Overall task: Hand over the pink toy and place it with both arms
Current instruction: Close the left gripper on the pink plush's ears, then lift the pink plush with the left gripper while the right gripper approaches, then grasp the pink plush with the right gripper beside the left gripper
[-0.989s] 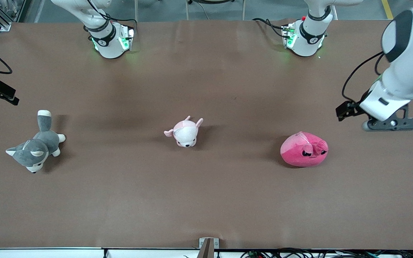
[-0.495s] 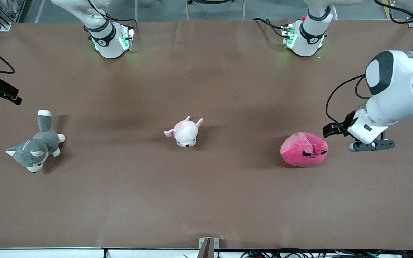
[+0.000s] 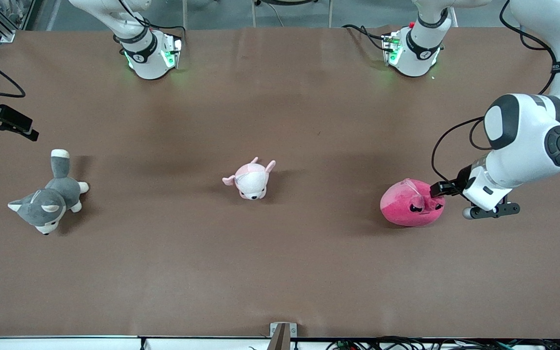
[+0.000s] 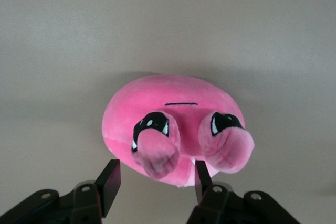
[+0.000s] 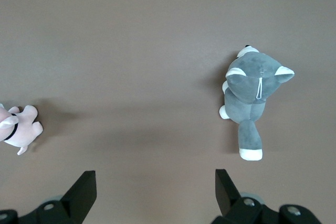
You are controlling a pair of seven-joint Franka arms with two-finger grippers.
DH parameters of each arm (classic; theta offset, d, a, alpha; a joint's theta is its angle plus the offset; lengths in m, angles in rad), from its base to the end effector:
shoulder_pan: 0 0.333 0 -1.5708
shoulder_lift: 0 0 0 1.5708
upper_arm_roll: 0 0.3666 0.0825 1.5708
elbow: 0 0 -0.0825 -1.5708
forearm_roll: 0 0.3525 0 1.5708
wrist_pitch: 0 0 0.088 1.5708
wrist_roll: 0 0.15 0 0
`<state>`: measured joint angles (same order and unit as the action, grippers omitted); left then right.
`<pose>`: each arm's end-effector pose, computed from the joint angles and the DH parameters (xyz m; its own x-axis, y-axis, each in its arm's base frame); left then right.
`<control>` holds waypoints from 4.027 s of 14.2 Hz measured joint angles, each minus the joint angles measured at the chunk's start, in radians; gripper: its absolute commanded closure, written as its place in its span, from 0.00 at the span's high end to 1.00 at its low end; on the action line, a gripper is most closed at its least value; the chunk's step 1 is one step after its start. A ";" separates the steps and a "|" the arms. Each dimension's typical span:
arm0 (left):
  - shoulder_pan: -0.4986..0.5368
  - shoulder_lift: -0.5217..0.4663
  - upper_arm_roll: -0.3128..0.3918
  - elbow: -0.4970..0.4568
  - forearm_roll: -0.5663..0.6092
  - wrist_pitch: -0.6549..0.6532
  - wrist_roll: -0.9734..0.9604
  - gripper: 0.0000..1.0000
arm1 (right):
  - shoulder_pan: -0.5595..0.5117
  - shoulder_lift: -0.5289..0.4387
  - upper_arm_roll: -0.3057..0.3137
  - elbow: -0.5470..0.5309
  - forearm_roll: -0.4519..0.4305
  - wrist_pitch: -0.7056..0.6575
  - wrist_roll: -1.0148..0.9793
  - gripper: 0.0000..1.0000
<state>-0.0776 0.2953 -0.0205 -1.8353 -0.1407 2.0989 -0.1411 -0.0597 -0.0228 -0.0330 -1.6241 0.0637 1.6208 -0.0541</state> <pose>0.6078 -0.0709 0.3906 0.9921 0.1131 -0.0535 0.1188 -0.9858 0.1184 0.5185 -0.0391 0.6251 0.9989 -0.0419 0.0228 -0.0403 -0.9972 -0.0632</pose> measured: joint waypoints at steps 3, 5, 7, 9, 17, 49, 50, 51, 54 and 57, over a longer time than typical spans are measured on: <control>0.000 0.021 0.000 0.000 -0.005 0.022 0.000 0.38 | 0.009 0.000 0.001 0.000 0.070 0.000 0.005 0.97; 0.000 0.034 0.000 0.000 -0.005 0.028 0.000 0.23 | 0.015 0.000 0.001 0.000 0.136 0.000 0.044 0.96; 0.000 0.040 0.000 0.001 -0.006 0.033 -0.004 0.02 | 0.037 0.000 0.001 0.003 0.187 0.003 0.090 0.89; -0.002 0.039 -0.003 0.004 -0.007 0.033 -0.007 0.01 | 0.076 0.000 0.003 0.010 0.200 0.006 0.116 0.83; -0.014 -0.151 -0.075 0.118 -0.011 -0.250 -0.015 0.00 | 0.112 0.004 -0.002 0.010 0.394 0.006 0.135 0.82; -0.305 0.061 -0.515 0.392 -0.507 0.198 -0.870 0.00 | 0.304 0.089 0.005 0.007 0.658 -0.046 0.482 0.82; -0.315 0.070 -0.515 0.392 -0.507 0.220 -0.876 0.00 | 0.307 0.089 0.005 0.007 0.656 -0.050 0.482 0.82; -0.324 0.078 -0.515 0.393 -0.507 0.236 -0.879 0.00 | 0.308 0.089 0.005 0.007 0.654 -0.054 0.482 0.82; -0.337 0.092 -0.515 0.394 -0.507 0.254 -0.882 0.00 | 0.313 0.089 0.005 0.007 0.626 -0.059 0.482 0.82; -0.338 0.094 -0.514 0.394 -0.507 0.255 -0.882 0.01 | 0.334 0.089 0.005 0.007 0.567 -0.060 0.483 0.82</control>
<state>-0.4158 0.3893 -0.5348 -1.4410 -0.6481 2.3541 -1.0232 0.2743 0.0659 -0.0280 -1.6176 0.6310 1.5613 0.4289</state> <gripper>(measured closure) 0.921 0.181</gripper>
